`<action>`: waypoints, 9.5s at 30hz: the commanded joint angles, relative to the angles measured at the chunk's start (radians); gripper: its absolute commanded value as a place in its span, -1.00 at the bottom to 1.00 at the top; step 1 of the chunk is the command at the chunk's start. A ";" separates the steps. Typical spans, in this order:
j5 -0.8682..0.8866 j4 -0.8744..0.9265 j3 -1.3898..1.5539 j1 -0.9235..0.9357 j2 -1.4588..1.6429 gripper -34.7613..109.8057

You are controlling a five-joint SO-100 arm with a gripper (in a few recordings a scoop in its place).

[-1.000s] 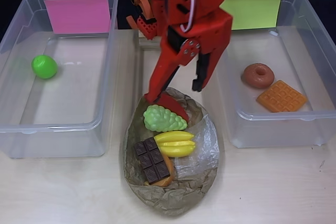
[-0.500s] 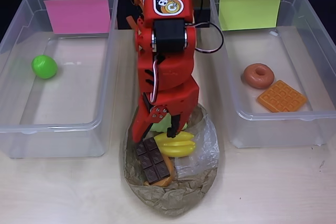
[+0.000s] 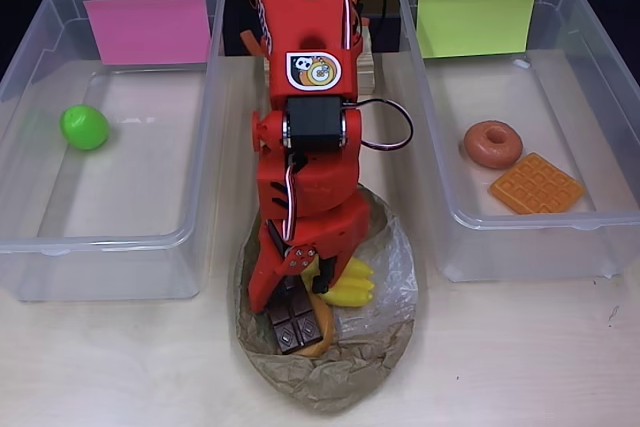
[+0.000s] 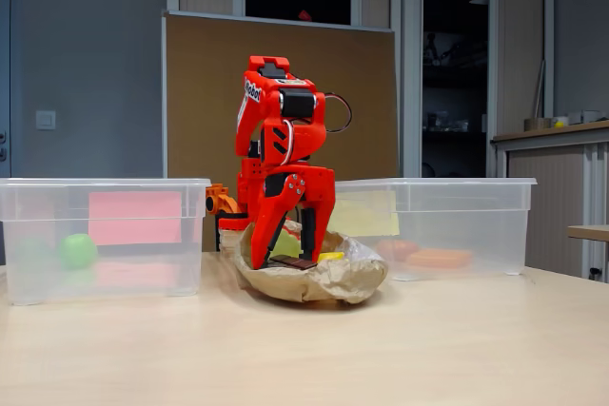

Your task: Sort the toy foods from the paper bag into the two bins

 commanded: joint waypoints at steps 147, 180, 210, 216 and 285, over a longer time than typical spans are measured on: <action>0.092 0.342 -0.310 -0.087 0.095 0.04; 0.192 0.161 -0.138 -0.222 -0.038 0.06; 0.129 0.299 -0.235 -0.186 -0.040 -0.37; 0.069 0.528 -0.515 -0.164 -0.106 -0.38; -0.198 0.233 0.687 0.430 1.154 -0.23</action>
